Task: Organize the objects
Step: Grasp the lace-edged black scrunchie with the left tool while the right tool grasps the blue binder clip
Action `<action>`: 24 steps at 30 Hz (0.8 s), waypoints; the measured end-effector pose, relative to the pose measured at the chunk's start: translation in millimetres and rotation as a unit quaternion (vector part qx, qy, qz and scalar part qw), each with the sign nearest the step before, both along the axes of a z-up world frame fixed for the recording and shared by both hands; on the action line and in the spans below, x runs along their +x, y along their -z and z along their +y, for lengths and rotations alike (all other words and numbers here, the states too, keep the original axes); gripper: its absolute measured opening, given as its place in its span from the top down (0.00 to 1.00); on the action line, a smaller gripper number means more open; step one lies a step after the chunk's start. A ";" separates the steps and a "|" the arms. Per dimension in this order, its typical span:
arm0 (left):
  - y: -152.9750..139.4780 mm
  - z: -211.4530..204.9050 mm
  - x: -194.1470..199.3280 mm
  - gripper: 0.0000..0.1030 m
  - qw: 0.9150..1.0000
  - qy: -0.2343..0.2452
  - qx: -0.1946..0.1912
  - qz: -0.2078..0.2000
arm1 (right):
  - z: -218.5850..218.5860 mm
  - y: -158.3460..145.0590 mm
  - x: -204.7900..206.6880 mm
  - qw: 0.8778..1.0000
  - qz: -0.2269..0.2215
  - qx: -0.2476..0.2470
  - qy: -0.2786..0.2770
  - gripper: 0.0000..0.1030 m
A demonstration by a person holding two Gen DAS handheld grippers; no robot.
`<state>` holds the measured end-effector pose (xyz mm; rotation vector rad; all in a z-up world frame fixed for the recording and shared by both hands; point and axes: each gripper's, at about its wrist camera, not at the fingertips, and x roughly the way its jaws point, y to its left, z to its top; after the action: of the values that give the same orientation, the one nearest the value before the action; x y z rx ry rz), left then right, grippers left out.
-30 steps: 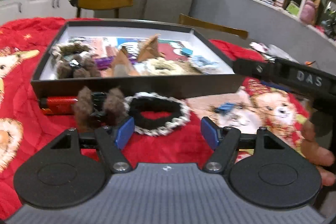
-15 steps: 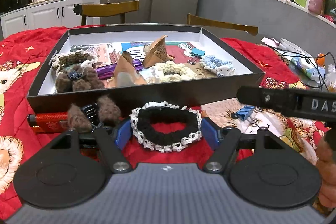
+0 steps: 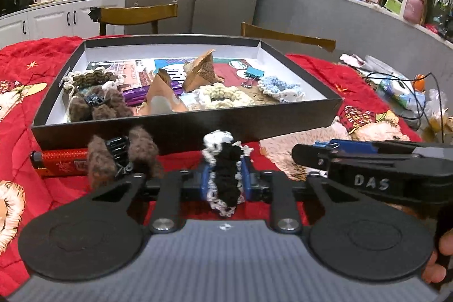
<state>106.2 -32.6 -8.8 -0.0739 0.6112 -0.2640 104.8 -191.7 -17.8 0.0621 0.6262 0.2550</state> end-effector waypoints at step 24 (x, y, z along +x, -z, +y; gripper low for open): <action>-2.8 -1.4 -10.2 0.88 1.000 0.003 0.006 -0.030 | -8.6 -4.1 -1.8 1.000 -0.010 0.024 0.006 0.72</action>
<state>96.0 -34.0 -6.0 -0.0521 0.5540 -0.2662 102.9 -200.3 -13.7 0.1087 0.5995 0.2587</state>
